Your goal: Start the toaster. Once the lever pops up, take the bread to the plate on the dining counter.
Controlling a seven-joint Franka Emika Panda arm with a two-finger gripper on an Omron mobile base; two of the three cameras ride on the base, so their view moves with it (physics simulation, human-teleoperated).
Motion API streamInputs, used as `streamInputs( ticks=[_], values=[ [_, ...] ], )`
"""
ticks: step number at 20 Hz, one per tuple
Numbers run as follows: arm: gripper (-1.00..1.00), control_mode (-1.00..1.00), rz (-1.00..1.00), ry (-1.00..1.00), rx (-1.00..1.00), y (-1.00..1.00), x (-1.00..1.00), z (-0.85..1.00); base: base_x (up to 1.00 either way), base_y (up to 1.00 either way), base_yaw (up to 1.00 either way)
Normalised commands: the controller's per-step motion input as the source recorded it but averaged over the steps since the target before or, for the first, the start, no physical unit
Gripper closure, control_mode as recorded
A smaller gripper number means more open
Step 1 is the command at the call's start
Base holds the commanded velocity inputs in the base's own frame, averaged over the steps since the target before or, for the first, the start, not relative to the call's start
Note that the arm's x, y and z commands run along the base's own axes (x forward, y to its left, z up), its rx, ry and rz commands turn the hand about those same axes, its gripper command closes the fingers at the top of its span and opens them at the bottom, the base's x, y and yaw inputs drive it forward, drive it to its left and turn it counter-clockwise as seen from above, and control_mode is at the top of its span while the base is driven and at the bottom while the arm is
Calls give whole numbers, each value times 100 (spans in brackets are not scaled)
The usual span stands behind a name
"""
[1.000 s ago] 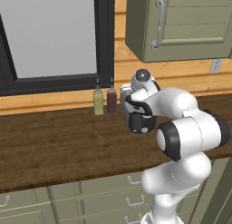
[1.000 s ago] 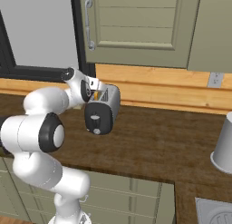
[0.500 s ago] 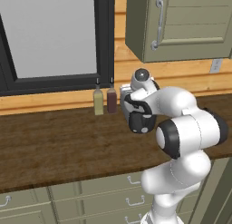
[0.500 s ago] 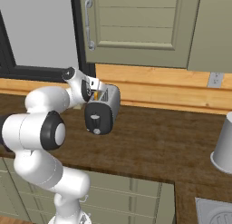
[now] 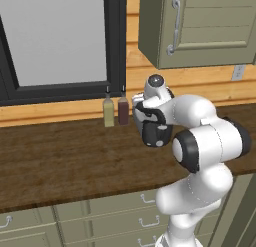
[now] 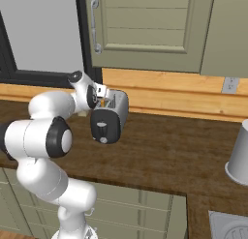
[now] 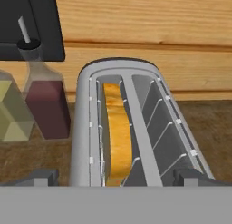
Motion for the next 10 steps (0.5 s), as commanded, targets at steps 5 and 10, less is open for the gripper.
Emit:
streamInputs(
  ticks=[5, 10],
  values=[
    [-100, -100, 0, 3, 0, 0, 1, -26, 0, 0, 0],
    [-100, -100, 0, 0, 0, 0, 11, -9, 0, 0, 0]
  ],
)
